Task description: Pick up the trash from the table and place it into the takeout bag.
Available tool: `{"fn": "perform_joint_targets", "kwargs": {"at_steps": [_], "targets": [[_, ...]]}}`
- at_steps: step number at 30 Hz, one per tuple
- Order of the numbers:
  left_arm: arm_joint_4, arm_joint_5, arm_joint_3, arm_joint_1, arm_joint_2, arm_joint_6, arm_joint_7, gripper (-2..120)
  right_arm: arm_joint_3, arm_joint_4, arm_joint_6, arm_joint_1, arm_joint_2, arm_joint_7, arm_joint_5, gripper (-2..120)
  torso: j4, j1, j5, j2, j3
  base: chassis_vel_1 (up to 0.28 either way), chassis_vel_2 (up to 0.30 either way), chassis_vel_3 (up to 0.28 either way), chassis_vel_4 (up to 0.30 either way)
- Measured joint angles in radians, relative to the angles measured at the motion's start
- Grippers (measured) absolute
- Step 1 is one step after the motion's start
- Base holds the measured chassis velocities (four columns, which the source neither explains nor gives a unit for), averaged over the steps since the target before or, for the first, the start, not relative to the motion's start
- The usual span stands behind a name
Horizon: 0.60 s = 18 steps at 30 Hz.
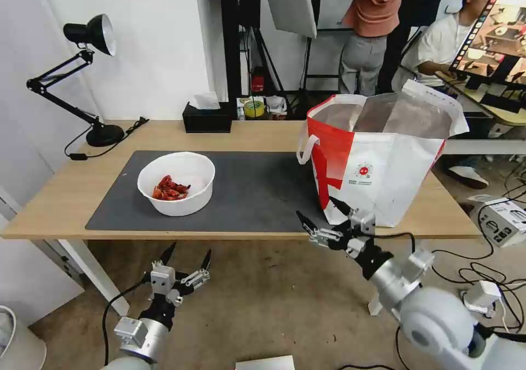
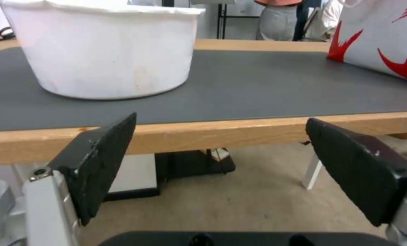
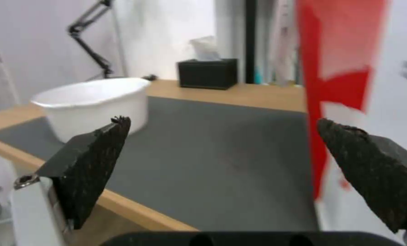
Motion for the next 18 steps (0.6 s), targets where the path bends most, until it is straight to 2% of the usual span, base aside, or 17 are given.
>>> {"fn": "perform_joint_targets", "kwargs": {"at_steps": [10, 18], "targets": [[0.007, -0.013, 0.003, -0.012, -0.001, 0.0, -0.004, 100, -0.01, -0.062, 0.057, -0.111, 0.088, 0.109, -0.144, 100, -0.0001, 0.0, 0.0, 0.0, 0.0, 0.0, 0.0, 0.0, 0.0], [0.007, -0.014, -0.002, -0.013, 0.003, 0.0, -0.005, 100, -0.031, -0.075, 0.058, -0.129, 0.122, 0.136, -0.201, 100, 0.0001, 0.0, 0.0, 0.0, 0.0, 0.0, 0.0, 0.0, 0.0]]}}
